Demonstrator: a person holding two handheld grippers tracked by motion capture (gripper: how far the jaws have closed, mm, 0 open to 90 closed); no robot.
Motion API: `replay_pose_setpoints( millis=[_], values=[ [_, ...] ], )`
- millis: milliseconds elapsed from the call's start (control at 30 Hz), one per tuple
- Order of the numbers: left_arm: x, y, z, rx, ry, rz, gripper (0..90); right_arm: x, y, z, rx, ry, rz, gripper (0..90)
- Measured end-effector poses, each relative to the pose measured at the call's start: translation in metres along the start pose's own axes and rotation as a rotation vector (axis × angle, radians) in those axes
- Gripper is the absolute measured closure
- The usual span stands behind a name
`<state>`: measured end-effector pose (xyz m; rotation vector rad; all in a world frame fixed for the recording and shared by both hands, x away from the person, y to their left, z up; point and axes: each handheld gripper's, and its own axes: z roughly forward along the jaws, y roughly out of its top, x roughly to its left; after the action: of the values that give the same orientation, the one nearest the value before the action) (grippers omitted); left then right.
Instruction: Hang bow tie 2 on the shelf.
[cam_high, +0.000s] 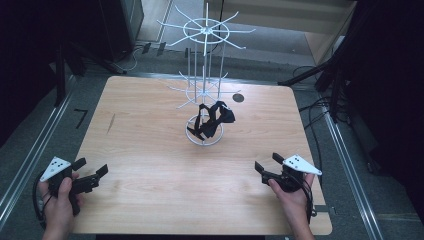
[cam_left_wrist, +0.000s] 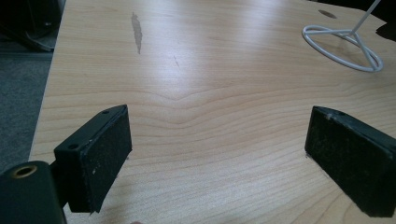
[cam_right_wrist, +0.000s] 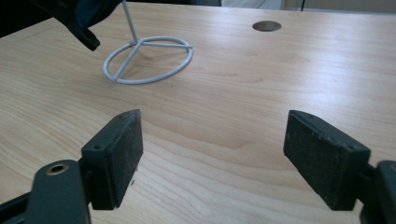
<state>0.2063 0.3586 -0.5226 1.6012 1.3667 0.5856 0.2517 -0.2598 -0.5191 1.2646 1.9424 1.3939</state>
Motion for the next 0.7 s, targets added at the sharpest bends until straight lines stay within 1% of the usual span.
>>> replay_pose_setpoints(
  millis=[67,100,133,200,333,433,467,500,533,567,633,700],
  values=[
    [0.0,0.0,0.0,0.001,0.0,0.001,7.8,-0.006,-0.005,-0.006,0.007,-0.011,0.007,16.8],
    [0.0,0.0,0.0,0.0,0.0,0.0,7.8,-0.006,-0.005,-0.006,0.007,-0.011,0.007,16.8],
    [0.0,0.0,0.0,-0.001,0.0,-0.001,7.7,-0.011,-0.009,-0.01,0.013,-0.016,0.009,15.1],
    [0.0,0.0,0.0,-0.001,0.0,-0.002,7.8,-0.013,-0.011,-0.011,0.011,-0.019,0.01,15.1],
    [0.0,0.0,0.0,0.0,0.001,-0.001,7.8,-0.022,-0.018,-0.02,0.015,-0.038,0.04,14.5],
    [0.0,0.0,0.0,0.001,0.001,-0.001,7.8,-0.026,-0.023,-0.026,0.029,-0.056,0.03,12.6],
    [0.0,0.0,0.0,0.001,0.001,-0.001,7.7,-0.028,-0.025,-0.027,0.033,-0.072,0.025,11.8],
    [0.0,0.0,0.0,0.002,0.001,0.0,7.8,-0.031,-0.028,-0.032,0.04,-0.091,0.03,9.9],
    [0.0,0.0,0.0,0.002,0.0,-0.001,7.7,-0.034,-0.03,-0.034,0.035,-0.095,0.036,8.5],
    [0.0,0.0,0.0,0.001,0.0,-0.001,7.7,-0.036,-0.031,-0.037,0.036,-0.101,0.052,8.5],
    [0.0,0.0,0.0,0.002,0.001,-0.001,7.8,-0.04,-0.034,-0.041,0.036,-0.108,0.056,8.5],
    [0.0,0.0,0.0,0.003,0.0,0.0,7.8,-0.043,-0.038,-0.043,0.051,-0.114,0.061,8.5]
  ],
)
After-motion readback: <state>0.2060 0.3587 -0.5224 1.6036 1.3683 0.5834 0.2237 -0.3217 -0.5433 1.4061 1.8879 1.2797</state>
